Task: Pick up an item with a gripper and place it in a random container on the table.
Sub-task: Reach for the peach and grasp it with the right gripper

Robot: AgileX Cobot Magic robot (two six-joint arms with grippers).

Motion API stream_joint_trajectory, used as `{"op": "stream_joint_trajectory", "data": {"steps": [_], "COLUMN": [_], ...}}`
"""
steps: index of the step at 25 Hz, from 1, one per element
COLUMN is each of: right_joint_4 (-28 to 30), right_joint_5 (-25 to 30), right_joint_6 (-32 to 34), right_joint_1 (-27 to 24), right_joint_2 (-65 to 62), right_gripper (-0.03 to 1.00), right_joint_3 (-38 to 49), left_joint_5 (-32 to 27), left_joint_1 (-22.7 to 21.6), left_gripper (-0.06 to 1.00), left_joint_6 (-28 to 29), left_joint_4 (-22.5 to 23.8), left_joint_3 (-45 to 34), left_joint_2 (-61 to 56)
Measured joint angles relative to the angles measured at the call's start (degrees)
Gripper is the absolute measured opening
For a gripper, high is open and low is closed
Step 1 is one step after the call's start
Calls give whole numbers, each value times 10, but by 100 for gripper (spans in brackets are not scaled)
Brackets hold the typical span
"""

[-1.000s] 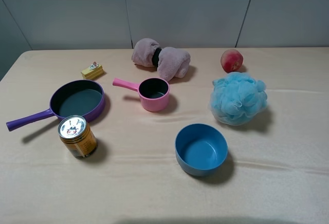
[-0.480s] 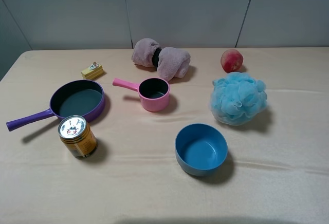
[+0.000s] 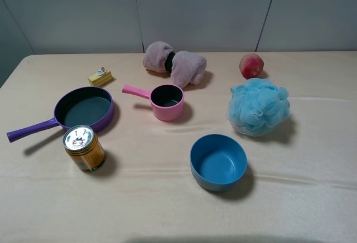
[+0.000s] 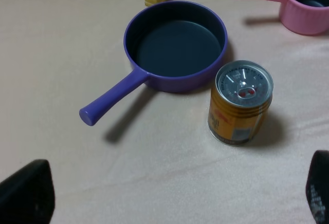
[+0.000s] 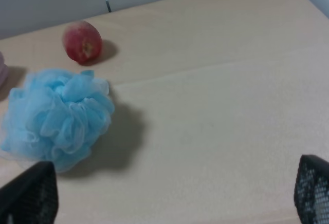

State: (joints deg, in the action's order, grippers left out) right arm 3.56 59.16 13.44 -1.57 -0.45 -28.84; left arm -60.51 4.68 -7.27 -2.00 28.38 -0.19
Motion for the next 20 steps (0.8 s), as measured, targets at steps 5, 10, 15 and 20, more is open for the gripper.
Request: {"op": "stream_joint_trajectory", "data": {"steps": [5, 10, 15, 20], "right_joint_4": [0, 0, 0, 0], "right_joint_5": [0, 0, 0, -1], "right_joint_6": [0, 0, 0, 0], "right_joint_1": [0, 0, 0, 0], "right_joint_2": [0, 0, 0, 0], "right_gripper": [69, 69, 69, 69], "right_joint_3": [0, 0, 0, 0], "left_joint_5": [0, 0, 0, 0], "left_joint_1": [0, 0, 0, 0], "left_gripper": [99, 99, 99, 99], "left_joint_6": [0, 0, 0, 0], "left_joint_4": [0, 0, 0, 0], "left_joint_3": [0, 0, 0, 0], "left_joint_2": [0, 0, 0, 0]}}
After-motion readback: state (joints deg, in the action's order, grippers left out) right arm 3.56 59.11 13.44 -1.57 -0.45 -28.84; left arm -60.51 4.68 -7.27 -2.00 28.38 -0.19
